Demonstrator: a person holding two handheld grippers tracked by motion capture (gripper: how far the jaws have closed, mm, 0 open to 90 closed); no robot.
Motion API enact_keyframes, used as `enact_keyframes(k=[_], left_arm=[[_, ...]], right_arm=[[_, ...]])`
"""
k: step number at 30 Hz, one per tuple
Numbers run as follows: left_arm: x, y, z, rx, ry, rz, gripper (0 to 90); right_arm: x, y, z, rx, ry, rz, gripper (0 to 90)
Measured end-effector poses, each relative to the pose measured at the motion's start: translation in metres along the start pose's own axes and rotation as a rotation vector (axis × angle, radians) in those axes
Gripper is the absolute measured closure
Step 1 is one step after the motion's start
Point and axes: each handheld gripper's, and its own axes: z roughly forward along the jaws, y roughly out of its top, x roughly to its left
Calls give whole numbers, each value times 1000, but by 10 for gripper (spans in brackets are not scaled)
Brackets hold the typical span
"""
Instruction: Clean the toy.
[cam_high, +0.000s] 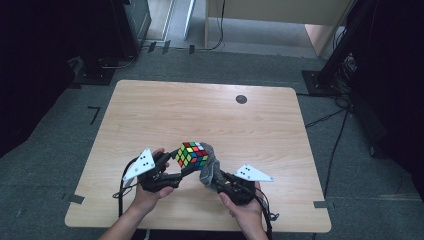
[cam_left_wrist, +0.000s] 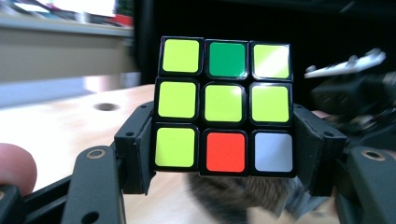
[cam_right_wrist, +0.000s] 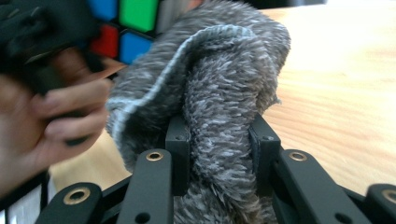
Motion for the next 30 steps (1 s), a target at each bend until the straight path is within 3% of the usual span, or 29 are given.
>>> enact_keyframes(k=[1, 2, 4, 6, 11, 16, 19, 23, 24, 26, 27, 28, 29, 30], left_arm=[[-5, 0, 2, 9, 43, 36, 344], [-8, 0, 3, 11, 57, 49, 344], [-13, -2, 6, 15, 58, 68, 343], [-17, -5, 8, 18, 53, 88, 343], [-13, -4, 7, -3, 36, 52, 344], [-17, -7, 11, 16, 43, 80, 344], [-21, -9, 14, 34, 35, 108, 344], [-20, -8, 13, 33, 36, 110, 344], [-19, -7, 12, 32, 42, 107, 343], [-15, -6, 10, 23, 43, 81, 344], [-14, -4, 9, 16, 40, 59, 344], [-13, -4, 8, 15, 38, 50, 344], [-13, -3, 8, 9, 34, 41, 344], [-13, -3, 8, 9, 33, 43, 343]], right_arm=[[-2, -2, 0, -2, -15, 64, 682], [-5, -5, 3, 12, -6, 124, 682], [-3, -11, 10, 48, 50, 170, 682], [1, -13, 13, 34, 116, 203, 684], [3, -18, 14, -23, 221, 307, 696], [6, -22, 19, 2, 276, 318, 694], [14, -23, 22, 7, 326, 284, 693], [23, -22, 21, -5, 327, 162, 693], [25, -21, 21, -2, 312, 91, 692], [30, -21, 20, 33, 205, -82, 690], [30, -20, 20, 41, 149, -110, 690], [26, -19, 19, 50, 79, -76, 689], [21, -18, 18, 51, 51, -35, 689], [13, -17, 16, 43, 33, 39, 689]])
